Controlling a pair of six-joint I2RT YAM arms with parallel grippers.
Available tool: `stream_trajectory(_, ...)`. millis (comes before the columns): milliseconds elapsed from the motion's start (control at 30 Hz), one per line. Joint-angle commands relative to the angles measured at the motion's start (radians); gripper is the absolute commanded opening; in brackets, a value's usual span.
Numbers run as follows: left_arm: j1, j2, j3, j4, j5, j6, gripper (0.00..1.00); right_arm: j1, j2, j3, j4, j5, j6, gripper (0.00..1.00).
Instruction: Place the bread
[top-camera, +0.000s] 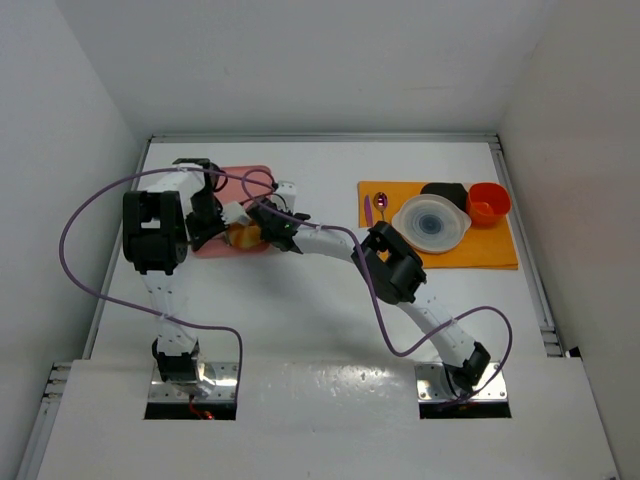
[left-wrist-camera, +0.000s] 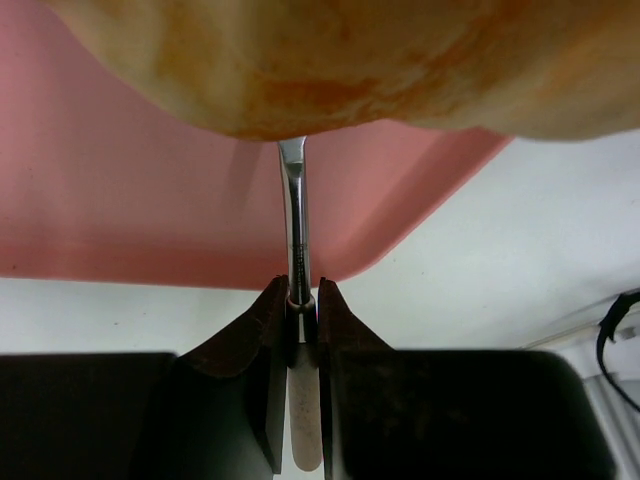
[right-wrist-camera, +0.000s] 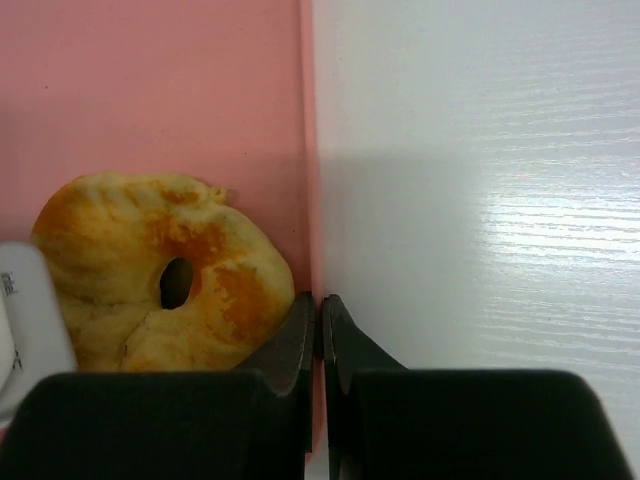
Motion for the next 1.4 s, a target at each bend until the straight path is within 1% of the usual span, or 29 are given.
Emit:
stream_trajectory(0,0.015,-0.058,0.011,0.041,0.055,-0.086,0.00,0.006,-0.041,0.003,-0.034,0.006,0.048,0.00)
stream_trajectory(133,0.038,-0.101,0.002,0.074,0.064,-0.118,0.00,0.008,-0.029,0.020,-0.037,0.001,0.043,0.00)
stream_trajectory(367,0.078,-0.092,-0.018,0.065,0.121,-0.137,0.00,0.011,-0.009,0.040,-0.032,-0.017,0.068,0.00)
stream_trajectory(500,0.100,-0.067,0.039,0.042,0.187,-0.146,0.00,0.008,0.012,0.074,-0.034,0.006,0.088,0.00)
stream_trajectory(667,0.109,-0.046,0.039,0.031,0.225,-0.155,0.00,0.009,0.025,0.086,-0.034,-0.005,0.115,0.00)
stream_trajectory(833,0.141,-0.027,0.089,0.031,0.265,-0.177,0.00,0.009,0.045,0.112,-0.025,0.000,0.112,0.00)
stream_trajectory(967,0.153,-0.018,0.100,0.031,0.299,-0.197,0.00,0.011,0.057,0.122,-0.015,0.008,0.117,0.00)
stream_trajectory(1067,0.153,-0.018,0.088,0.040,0.299,-0.197,0.00,0.009,0.055,0.117,-0.012,0.001,0.102,0.00)
stream_trajectory(1200,0.162,-0.061,0.062,0.071,0.322,-0.186,0.00,0.003,0.037,0.070,0.066,-0.043,0.005,0.00)
stream_trajectory(1267,0.172,-0.061,0.071,0.071,0.348,-0.186,0.00,0.003,0.031,0.054,0.075,-0.046,-0.001,0.00)
stream_trajectory(1300,0.172,-0.061,0.089,0.071,0.357,-0.186,0.00,0.005,0.017,0.047,0.080,-0.045,-0.003,0.01)
stream_trajectory(1367,0.181,-0.061,0.126,0.052,0.385,-0.197,0.00,0.003,-0.006,-0.012,0.130,-0.042,-0.003,0.16)
